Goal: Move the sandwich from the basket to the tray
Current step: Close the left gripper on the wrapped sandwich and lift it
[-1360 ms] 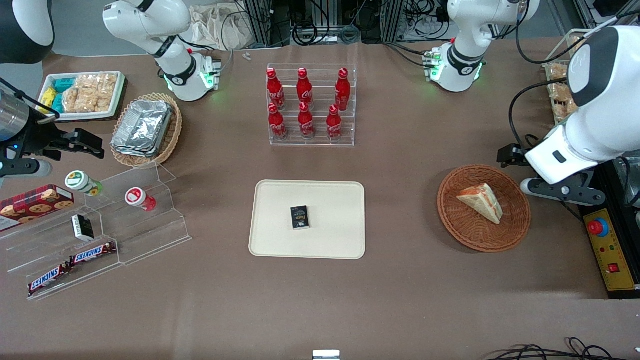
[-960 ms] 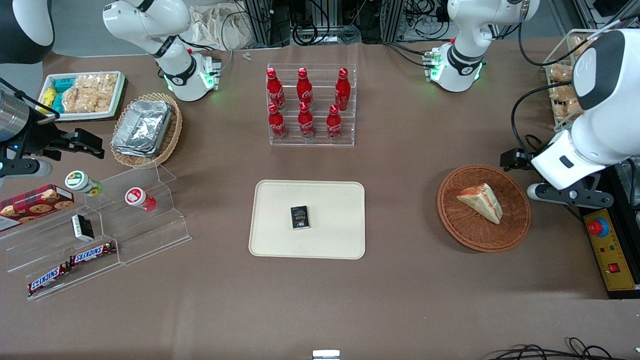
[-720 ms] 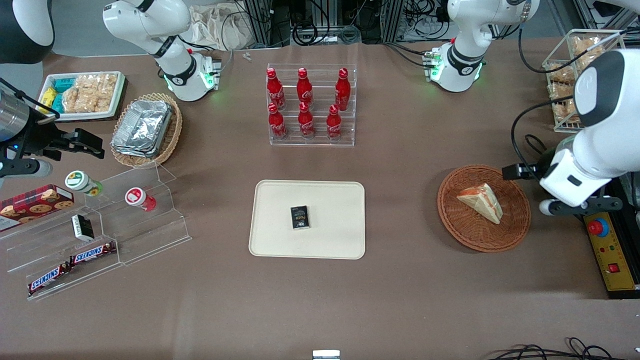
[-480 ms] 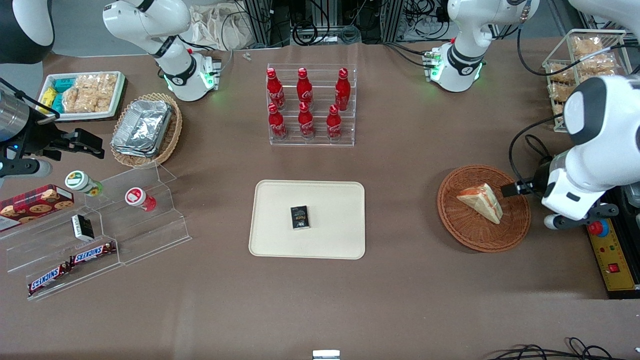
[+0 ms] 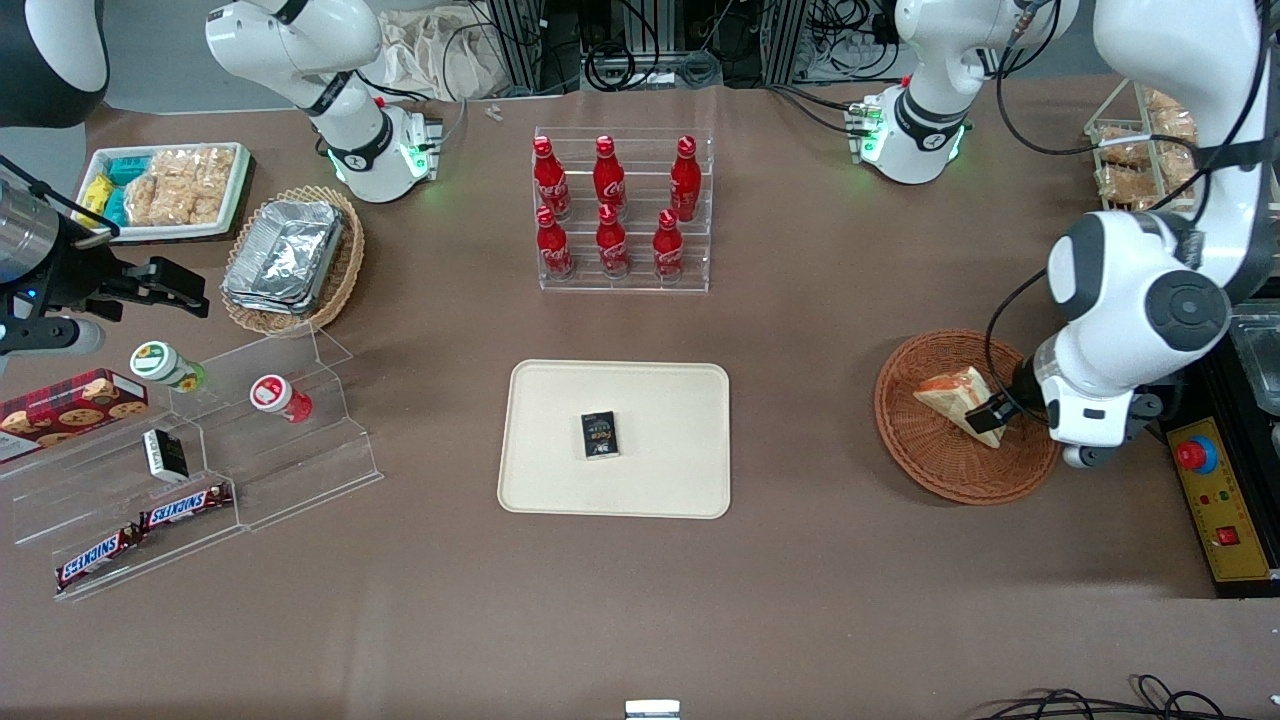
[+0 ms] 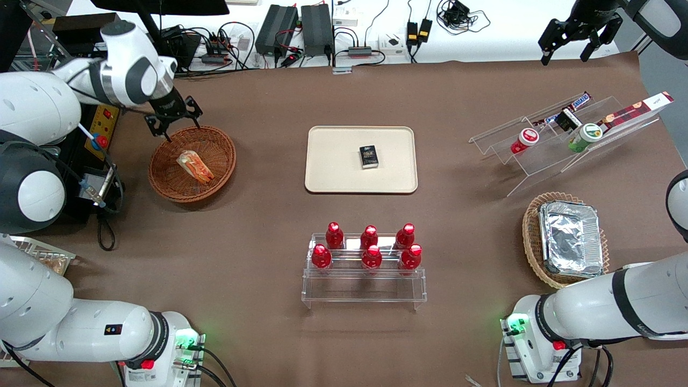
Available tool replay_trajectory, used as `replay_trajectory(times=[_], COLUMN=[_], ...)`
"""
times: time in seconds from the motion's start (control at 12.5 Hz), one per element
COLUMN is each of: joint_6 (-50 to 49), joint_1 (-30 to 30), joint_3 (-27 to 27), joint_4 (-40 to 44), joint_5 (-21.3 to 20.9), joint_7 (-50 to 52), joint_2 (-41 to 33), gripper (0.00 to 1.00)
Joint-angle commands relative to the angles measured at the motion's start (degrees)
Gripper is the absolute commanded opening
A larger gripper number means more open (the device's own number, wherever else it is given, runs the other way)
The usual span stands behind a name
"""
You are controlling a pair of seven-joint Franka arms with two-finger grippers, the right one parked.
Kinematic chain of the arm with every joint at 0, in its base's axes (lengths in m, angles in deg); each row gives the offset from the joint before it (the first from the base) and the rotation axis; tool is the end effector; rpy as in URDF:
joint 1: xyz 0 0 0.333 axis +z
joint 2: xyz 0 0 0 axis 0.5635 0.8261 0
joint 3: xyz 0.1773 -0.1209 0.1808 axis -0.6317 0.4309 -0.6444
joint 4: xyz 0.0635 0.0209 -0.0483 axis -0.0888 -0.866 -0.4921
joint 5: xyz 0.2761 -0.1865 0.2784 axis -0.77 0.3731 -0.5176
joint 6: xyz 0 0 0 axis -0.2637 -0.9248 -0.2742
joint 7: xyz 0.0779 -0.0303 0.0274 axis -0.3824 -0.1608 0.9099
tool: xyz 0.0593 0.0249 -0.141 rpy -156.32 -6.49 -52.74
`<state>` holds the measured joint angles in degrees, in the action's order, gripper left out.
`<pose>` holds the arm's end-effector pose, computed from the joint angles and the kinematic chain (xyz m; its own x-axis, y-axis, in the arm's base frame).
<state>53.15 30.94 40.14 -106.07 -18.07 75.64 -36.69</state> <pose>0.6061 -0.0346 0.2166 0.7844 0.6202 0.0011 0.6200 -0.7841 -0.0285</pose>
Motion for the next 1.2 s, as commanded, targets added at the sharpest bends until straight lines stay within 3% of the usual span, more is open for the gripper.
replay_trajectory(times=[0.0,0.48,0.56,0.64,0.72,0.96,1.12], joint_6=[7.2,11.1,12.6,12.9,13.0,12.3,5.5], joint_1=[0.1,0.0,-0.1,-0.5,-0.8,-1.0,-1.0], joint_3=[-0.7,-1.9,-1.8,-1.8,-1.8,-1.8,-1.8], joint_4=[-7.9,-7.9,-7.6,-7.2,-6.7,-5.5,-1.5], joint_5=[-0.2,-1.9,-1.9,-2.2,-2.2,-2.3,-2.5], joint_7=[2.3,3.8,6.2,10.1,11.8,11.6,11.4], joint_2=[-1.4,4.8,6.1,7.0,7.2,6.1,4.0], gripper=[1.0,0.99,0.65,0.05,0.0,0.0,0.0])
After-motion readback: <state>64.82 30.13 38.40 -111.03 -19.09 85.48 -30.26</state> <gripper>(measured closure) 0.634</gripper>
